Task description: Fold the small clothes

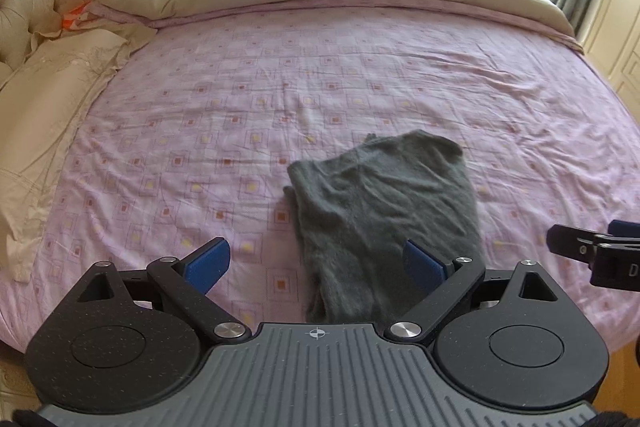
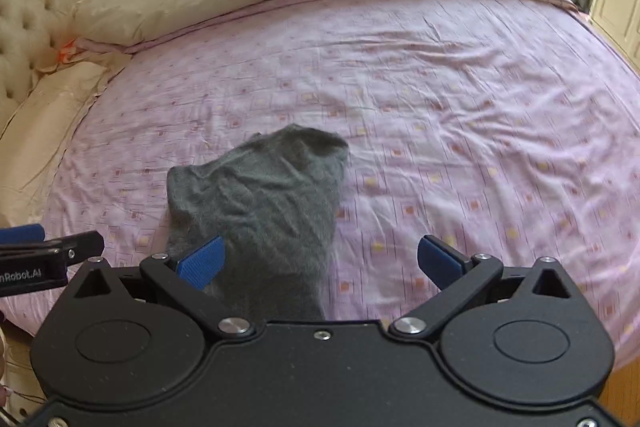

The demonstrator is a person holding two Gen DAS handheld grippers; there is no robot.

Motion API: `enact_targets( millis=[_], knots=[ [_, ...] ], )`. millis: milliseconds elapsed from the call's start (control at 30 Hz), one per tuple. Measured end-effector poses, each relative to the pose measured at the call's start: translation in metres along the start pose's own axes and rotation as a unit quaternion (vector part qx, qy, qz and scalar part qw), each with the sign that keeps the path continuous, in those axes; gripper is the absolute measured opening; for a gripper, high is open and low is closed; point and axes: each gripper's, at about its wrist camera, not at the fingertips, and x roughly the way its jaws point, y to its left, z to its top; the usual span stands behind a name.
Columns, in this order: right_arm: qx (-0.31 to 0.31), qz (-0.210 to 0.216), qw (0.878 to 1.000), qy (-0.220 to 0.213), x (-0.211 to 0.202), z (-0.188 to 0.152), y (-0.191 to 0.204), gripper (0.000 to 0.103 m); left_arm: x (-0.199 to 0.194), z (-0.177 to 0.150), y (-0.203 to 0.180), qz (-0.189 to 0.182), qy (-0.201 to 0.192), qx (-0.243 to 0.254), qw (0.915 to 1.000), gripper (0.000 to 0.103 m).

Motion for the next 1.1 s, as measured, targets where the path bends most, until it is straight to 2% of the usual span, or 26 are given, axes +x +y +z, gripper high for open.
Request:
enact_targets(
  millis=[167, 300, 400, 533, 733, 1100],
  knots=[
    [-0.012, -0.034, 0.999, 0.007, -0.004, -0.014, -0.002, 0.102, -0.004, -0.01, -0.003, 0.008, 0.017, -0.003, 0.9998, 0.094],
    [-0.033, -0.039, 0.999, 0.018, -0.006, -0.02, 0.002, 0.102, -0.003, -0.016, -0.001, 0.007, 0.05, -0.007, 0.9987, 0.093],
    [-0.041, -0.036, 0.998, 0.022, -0.007, -0.022, 0.005, 0.102, -0.002, -0.02, 0.001, 0.014, 0.055, -0.009, 0.9983, 0.093],
    [-0.037, -0.03, 0.998, 0.036, -0.005, -0.023, 0.006, 0.102, 0.002, -0.025, 0.002, 0.001, 0.076, -0.015, 0.997, 0.093],
    [-0.042, -0.04, 0.997, 0.052, -0.004, -0.023, 0.004, 0.102, 0.004, -0.032, 0.001, 0.012, 0.091, -0.023, 0.9956, 0.093],
    [-0.012, -0.044, 0.996, 0.075, 0.002, -0.025, -0.009, 0.102, 0.005, -0.035, 0.0, 0.019, 0.104, -0.025, 0.9941, 0.093]
  ],
)
